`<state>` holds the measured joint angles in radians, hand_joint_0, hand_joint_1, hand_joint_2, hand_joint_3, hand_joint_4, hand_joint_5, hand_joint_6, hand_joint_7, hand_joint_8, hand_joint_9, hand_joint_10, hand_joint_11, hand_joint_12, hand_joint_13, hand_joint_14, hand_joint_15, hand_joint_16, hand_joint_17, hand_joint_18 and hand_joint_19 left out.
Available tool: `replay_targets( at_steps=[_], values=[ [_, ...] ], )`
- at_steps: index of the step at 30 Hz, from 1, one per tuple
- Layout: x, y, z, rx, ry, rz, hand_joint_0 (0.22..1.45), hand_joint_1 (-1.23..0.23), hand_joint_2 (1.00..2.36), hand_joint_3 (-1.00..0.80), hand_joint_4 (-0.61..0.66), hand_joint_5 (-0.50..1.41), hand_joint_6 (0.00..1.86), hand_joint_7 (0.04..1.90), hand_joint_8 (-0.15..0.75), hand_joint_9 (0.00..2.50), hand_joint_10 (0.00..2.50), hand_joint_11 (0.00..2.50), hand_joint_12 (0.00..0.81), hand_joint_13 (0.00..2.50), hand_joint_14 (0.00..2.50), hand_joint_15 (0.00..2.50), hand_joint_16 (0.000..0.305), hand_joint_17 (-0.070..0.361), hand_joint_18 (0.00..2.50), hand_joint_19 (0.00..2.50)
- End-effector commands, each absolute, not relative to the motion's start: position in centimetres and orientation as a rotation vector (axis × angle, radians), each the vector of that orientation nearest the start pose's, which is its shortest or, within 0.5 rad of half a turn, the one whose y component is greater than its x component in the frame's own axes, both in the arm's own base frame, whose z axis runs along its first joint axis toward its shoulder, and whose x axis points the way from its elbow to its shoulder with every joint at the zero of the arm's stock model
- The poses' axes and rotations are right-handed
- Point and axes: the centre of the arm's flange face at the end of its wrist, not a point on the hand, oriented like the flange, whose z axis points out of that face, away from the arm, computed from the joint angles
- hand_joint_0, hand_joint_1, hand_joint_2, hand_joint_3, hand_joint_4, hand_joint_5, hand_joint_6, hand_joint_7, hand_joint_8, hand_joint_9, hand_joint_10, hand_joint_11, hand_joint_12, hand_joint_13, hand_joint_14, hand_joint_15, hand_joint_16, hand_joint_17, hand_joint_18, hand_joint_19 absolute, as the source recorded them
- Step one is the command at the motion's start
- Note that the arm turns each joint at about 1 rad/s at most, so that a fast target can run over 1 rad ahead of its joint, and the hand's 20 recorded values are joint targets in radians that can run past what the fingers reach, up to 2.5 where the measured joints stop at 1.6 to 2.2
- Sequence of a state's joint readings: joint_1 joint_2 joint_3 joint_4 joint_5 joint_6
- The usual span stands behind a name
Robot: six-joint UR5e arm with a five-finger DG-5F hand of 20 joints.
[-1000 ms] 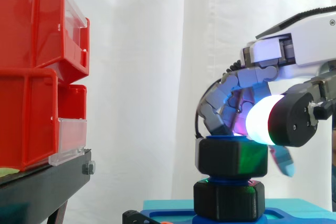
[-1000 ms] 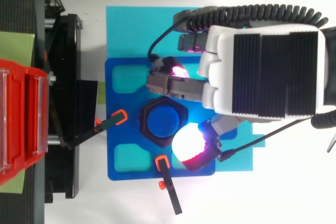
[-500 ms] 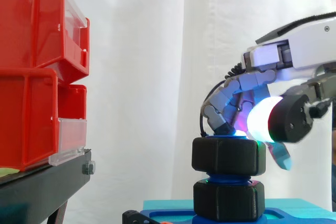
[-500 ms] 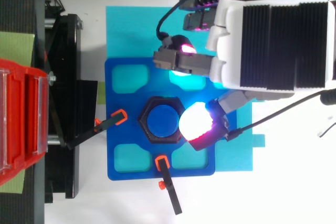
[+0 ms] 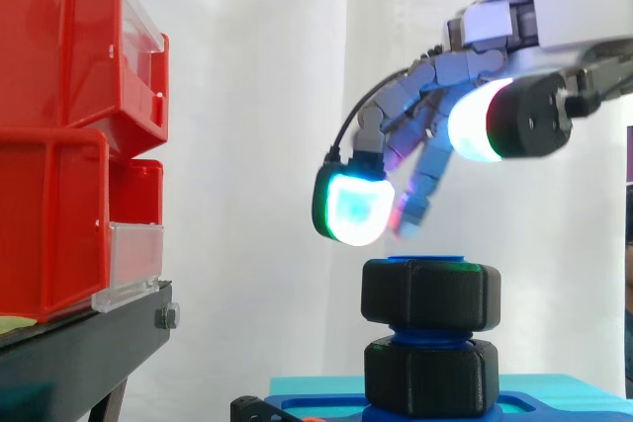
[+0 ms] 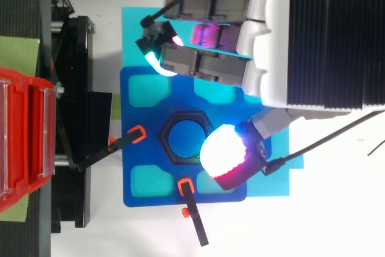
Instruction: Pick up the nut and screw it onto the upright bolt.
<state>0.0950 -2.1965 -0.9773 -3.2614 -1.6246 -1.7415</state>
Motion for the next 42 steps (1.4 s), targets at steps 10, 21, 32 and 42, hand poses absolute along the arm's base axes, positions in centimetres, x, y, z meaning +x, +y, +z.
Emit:
replay_targets(
  at_steps=[10,21,32,42],
  values=[
    [74.4,-2.0,38.9,-0.283,1.626,0.014,0.48,0.04,1.0,-0.5,0.18,-0.14,0.5,0.62,0.192,0.35,0.0,0.0,0.343,0.05,0.0,0.0,0.042,0.095,0.0,0.0],
    [74.2,0.8,35.5,-0.236,1.646,0.056,0.48,0.08,1.0,-0.5,0.14,-0.11,0.5,0.66,0.181,0.26,0.0,0.0,0.347,0.0,0.0,0.0,0.044,0.098,0.0,0.0],
    [73.9,2.3,34.8,-0.239,1.66,0.078,0.48,0.05,1.0,-0.5,0.16,-0.09,0.5,0.8,0.192,0.27,0.0,0.0,0.349,0.03,0.0,0.0,0.043,0.097,0.0,0.0],
    [73.7,2.4,34.2,-0.252,1.681,0.075,0.48,0.05,1.0,-0.5,0.18,-0.08,0.5,0.86,0.204,0.28,0.0,0.0,0.353,0.03,0.0,0.0,0.044,0.098,0.0,0.0]
  ],
)
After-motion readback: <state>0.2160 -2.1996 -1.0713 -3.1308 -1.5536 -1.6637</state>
